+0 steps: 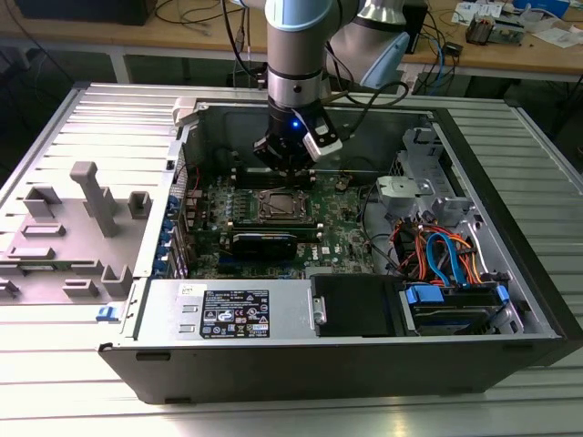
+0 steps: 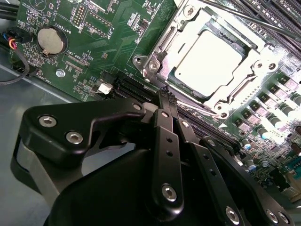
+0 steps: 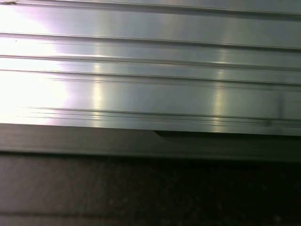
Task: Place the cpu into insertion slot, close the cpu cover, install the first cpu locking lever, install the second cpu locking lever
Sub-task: 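Install the first cpu locking lever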
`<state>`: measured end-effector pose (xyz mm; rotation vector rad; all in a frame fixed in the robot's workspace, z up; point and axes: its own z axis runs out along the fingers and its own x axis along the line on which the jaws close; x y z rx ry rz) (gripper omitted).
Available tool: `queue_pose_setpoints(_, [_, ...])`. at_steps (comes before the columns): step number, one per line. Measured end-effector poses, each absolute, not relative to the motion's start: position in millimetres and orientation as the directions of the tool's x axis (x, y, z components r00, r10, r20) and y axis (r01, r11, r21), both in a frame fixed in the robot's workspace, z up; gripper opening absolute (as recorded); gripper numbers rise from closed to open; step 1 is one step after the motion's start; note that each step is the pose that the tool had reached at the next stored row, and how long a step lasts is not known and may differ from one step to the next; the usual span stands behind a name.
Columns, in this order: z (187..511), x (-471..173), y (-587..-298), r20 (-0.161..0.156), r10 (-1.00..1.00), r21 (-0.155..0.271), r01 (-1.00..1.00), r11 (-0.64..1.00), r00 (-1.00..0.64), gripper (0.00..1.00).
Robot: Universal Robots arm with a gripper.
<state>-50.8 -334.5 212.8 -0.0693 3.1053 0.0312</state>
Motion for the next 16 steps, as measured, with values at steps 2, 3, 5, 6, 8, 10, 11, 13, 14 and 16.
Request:
queue_pose_setpoints(2, [211.4, -50.3, -334.5, -0.036, -0.044, 0.02, -0.045, 0.999, -0.998, 0.11])
queue_pose_setpoints(3, [210.0, -50.1, -334.5, -0.036, -0.044, 0.019, -0.045, 0.999, -0.998, 0.11])
queue_pose_setpoints(5, [206.8, -50.1, -334.5, -0.036, -0.044, 0.019, -0.045, 0.999, -0.998, 0.11])
queue_pose_setpoints(6, [206.1, -50.1, -334.5, -0.036, -0.044, 0.019, -0.045, 0.999, -0.998, 0.11])
queue_pose_setpoints(8, [206.0, -50.1, -334.6, -0.036, -0.044, 0.019, -0.045, 0.999, -0.998, 0.11])
queue_pose_setpoints(10, [206.1, -50.1, -334.6, -0.036, -0.044, 0.02, -0.045, 0.999, -0.998, 0.11])
queue_pose_setpoints(11, [206.6, -50.1, -334.6, -0.036, -0.044, 0.02, -0.045, 0.999, -0.998, 0.11])
queue_pose_setpoints(13, [208.4, -50.0, -334.5, -0.036, -0.044, 0.021, -0.045, 0.999, -0.998, 0.11])
queue_pose_setpoints(14, [208.3, -50.0, -334.5, -0.036, -0.044, 0.021, -0.045, 0.999, -0.998, 0.11])
queue_pose_setpoints(16, [207.5, -50.0, -334.5, -0.036, -0.044, 0.021, -0.045, 0.999, -0.998, 0.11])
